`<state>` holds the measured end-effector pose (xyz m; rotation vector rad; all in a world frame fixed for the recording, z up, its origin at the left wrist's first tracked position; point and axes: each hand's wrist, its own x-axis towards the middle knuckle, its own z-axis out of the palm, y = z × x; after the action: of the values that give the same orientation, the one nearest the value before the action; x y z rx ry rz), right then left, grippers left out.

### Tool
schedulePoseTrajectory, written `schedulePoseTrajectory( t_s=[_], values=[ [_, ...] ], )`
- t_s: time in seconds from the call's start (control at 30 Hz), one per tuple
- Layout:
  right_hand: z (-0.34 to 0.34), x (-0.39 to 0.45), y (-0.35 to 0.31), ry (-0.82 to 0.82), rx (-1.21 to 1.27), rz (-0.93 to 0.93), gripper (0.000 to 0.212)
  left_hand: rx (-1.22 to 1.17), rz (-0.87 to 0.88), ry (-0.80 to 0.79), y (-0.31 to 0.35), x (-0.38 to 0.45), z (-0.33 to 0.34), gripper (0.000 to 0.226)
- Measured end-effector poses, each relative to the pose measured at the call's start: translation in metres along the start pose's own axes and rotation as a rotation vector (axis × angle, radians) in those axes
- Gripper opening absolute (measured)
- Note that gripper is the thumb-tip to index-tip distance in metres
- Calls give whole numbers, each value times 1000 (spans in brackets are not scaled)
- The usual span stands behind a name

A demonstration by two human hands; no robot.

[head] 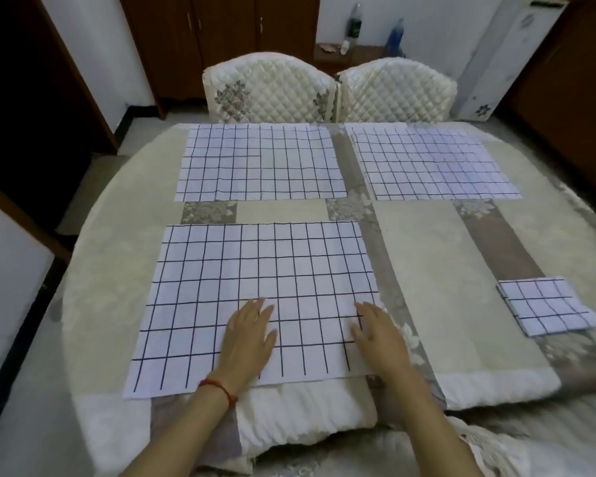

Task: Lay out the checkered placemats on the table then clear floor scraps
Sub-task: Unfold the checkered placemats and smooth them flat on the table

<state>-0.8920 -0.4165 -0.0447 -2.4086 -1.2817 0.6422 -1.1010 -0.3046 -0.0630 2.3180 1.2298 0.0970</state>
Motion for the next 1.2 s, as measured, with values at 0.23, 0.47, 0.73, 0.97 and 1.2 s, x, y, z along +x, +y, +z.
schedulePoseTrajectory(
  t_s=[0.23,0.47,0.73,0.97,1.2],
  values=[
    [-72,-50,69,165,154,157,38,-100,227,-60,87,0,19,61],
    [-176,-47,186,332,293,309,34,-64,344,-61,218,37,62,39],
    [-263,-1,307,283,147,307,39,-68,231,-117,353,73,137,40],
    [-251,33,370,94,86,389,36,-162,67,-130,409,111,173,46],
    [-236,57,379,133,1,436,46,-270,-70,-134,436,161,192,49]
  ],
)
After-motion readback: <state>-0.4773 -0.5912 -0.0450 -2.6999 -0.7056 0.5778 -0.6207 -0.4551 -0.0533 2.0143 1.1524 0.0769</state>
